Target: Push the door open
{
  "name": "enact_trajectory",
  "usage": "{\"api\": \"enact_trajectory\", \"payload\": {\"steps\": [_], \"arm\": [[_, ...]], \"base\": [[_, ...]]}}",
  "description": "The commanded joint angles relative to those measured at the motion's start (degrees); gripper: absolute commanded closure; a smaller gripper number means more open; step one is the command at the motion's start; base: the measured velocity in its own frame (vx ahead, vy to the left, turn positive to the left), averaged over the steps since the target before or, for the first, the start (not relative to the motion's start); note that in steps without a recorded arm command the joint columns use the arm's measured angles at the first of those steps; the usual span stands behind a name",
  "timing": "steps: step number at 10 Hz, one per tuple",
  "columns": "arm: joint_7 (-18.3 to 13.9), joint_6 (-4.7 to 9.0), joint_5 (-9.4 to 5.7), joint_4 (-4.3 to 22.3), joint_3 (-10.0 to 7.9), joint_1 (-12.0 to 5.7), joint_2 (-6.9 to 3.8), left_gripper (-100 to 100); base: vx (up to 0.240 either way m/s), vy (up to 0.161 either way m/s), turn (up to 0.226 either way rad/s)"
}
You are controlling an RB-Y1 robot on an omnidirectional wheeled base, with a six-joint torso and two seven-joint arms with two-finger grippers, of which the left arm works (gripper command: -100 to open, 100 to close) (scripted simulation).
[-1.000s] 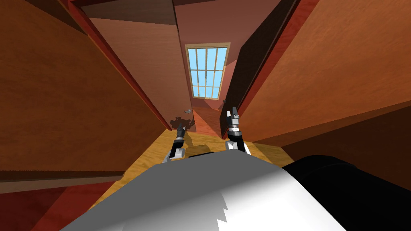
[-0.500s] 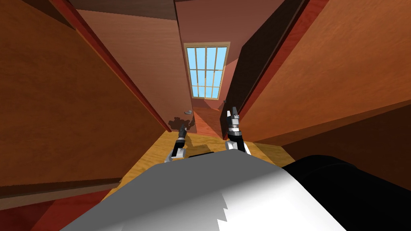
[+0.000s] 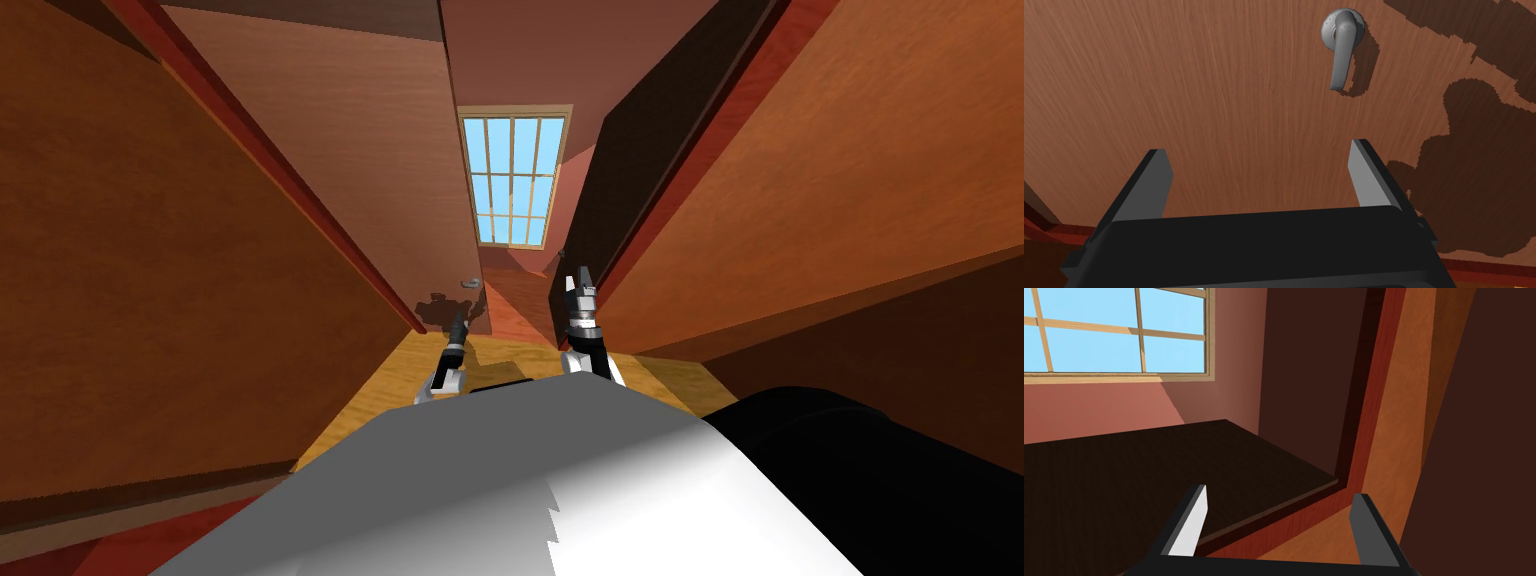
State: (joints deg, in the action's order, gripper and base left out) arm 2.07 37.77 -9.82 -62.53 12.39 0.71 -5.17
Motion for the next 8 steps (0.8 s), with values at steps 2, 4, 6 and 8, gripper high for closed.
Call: {"api": "enact_trajectory", "payload": {"steps": [2, 4, 6, 8], "arm": [[-0.04, 1.57, -0.15, 4.09, 0.64, -1.32, 0.15, -100], [-0.02, 2.27, -0.29, 6.68, 1.02, -2.38, 0.29, -100], [-0.01, 2.98, -0.43, 9.28, 1.4, -3.44, 0.44, -100], [0.01, 3.62, -0.55, 11.64, 1.75, -4.41, 0.61, -100]], "base": [[0.095, 0.077, -0.045], [0.073, 0.083, -0.044], [0.083, 0.083, -0.04], [0.085, 0.065, -0.042]]}}
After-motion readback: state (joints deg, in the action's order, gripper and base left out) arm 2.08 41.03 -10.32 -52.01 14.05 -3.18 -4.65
